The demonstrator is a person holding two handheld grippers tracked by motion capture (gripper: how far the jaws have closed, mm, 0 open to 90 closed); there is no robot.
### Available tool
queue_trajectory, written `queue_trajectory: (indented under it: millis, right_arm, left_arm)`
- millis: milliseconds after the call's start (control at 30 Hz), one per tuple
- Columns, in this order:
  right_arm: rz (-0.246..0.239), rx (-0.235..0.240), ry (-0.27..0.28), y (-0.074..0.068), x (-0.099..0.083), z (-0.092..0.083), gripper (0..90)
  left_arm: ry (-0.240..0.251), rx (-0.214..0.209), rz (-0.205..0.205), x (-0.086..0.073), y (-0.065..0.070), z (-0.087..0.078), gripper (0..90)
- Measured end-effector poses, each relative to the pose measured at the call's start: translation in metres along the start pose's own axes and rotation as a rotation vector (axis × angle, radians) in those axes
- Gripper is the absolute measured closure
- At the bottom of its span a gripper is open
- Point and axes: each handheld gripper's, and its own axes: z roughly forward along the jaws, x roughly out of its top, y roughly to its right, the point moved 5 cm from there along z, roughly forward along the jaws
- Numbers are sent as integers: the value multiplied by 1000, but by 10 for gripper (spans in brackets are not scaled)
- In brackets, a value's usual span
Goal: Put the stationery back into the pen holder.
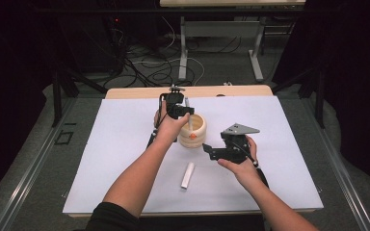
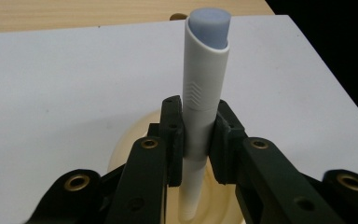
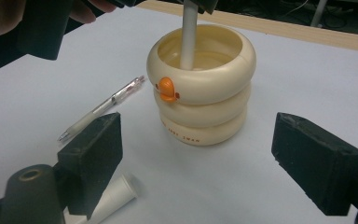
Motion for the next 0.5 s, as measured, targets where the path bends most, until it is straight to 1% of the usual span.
queue_trajectory:
  millis: [33, 100, 133, 233, 300, 400, 433, 500]
  right_arm:
    - [3, 3, -2, -1, 0, 0, 159]
    - [5, 5, -4, -1, 0, 0, 159]
    - [4, 3, -4, 0, 0, 0, 158]
    - [2, -1, -6, 0, 0, 0, 159]
    - [-3, -1, -3, 1, 0, 0, 159]
    - [-2, 0, -4, 1, 0, 0, 159]
    - [-2, 0, -4, 1, 0, 1, 158]
    - [6, 4, -9, 0, -1, 1, 159]
  left_arm:
    - [-2, 1, 0, -2, -1, 1, 783]
    - [-22, 2, 0, -5, -3, 3, 783]
    - [-23, 8, -4, -6, -3, 4, 783]
    - [-23, 1, -12, -10, -4, 7, 783]
    - [-36, 4, -13, -12, -5, 7, 783]
    - [-41, 4, -17, -13, -6, 7, 782]
    - [-42, 2, -27, -14, -6, 7, 782]
    - [-43, 1, -33, -14, -6, 6, 775]
